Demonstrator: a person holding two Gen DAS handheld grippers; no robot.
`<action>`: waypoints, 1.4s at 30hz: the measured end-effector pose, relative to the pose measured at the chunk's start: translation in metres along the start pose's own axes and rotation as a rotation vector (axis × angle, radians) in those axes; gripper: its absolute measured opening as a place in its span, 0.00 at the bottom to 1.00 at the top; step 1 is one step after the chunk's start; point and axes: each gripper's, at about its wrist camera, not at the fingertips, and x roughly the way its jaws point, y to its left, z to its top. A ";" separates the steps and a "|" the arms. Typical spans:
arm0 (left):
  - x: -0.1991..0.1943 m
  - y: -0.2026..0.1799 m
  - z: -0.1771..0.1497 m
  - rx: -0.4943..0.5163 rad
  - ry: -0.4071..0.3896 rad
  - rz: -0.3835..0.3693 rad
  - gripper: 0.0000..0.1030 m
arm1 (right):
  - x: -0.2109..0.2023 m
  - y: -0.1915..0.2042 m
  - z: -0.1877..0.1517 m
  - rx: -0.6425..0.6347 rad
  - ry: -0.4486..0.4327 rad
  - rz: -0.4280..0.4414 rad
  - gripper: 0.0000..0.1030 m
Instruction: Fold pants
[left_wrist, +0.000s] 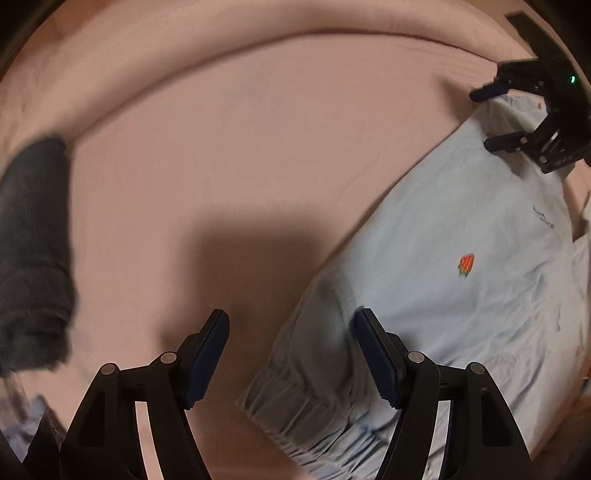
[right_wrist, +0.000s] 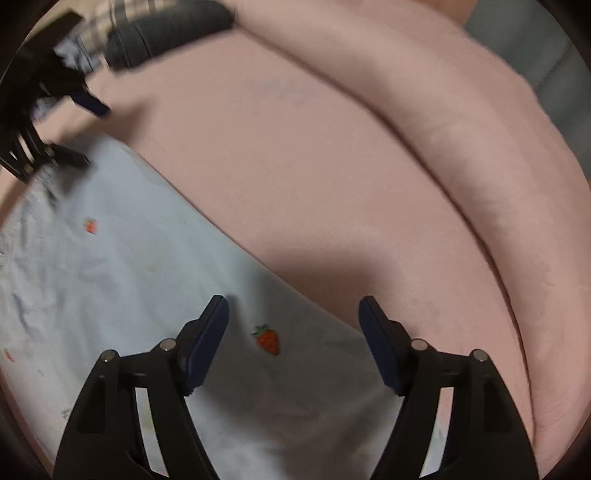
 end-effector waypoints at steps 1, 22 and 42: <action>0.000 0.004 -0.001 -0.016 -0.006 -0.027 0.69 | 0.009 0.001 0.003 -0.004 0.039 0.016 0.66; -0.130 -0.093 -0.090 0.037 -0.552 0.236 0.16 | -0.131 0.081 -0.058 0.053 -0.301 -0.333 0.06; -0.061 -0.180 -0.233 0.199 -0.583 0.533 0.16 | -0.124 0.268 -0.262 -0.154 -0.186 -0.243 0.06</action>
